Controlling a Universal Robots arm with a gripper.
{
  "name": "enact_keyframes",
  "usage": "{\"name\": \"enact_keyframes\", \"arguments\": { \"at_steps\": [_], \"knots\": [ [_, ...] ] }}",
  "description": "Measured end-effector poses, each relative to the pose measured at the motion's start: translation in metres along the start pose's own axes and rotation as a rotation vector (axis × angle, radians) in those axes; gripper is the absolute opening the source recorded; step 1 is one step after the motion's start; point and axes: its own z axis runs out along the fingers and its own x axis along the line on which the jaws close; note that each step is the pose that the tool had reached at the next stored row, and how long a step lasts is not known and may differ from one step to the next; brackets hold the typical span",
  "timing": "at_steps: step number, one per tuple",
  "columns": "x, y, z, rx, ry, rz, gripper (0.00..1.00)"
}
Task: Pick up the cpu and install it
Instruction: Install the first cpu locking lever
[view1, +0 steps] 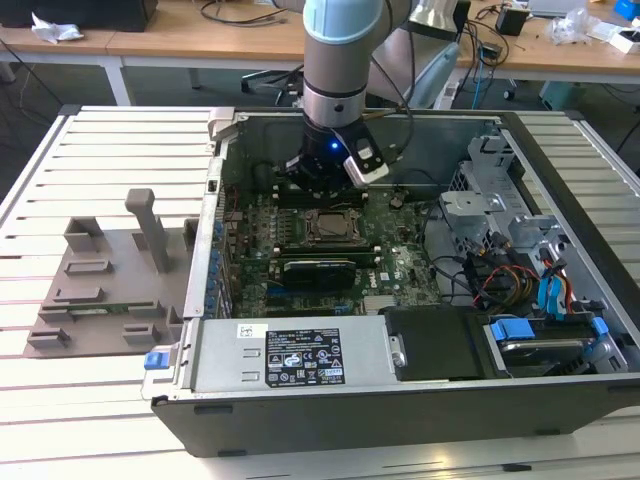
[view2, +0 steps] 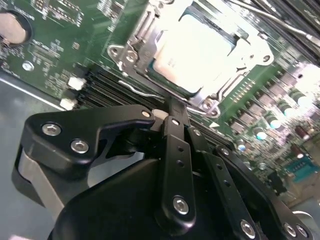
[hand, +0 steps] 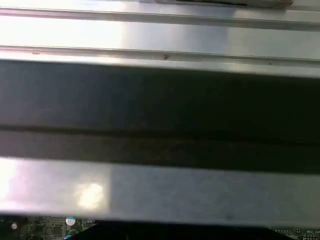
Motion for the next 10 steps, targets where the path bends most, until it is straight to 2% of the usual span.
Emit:
{"name": "enact_keyframes", "arguments": {
  "at_steps": [7,10],
  "knots": [
    [-0.0081,-0.0006,0.0040,0.0000,0.0003,0.001,0.11],
    [-0.0093,-0.0007,0.0040,-0.0001,0.0001,0.001,0.11]
  ]
}}
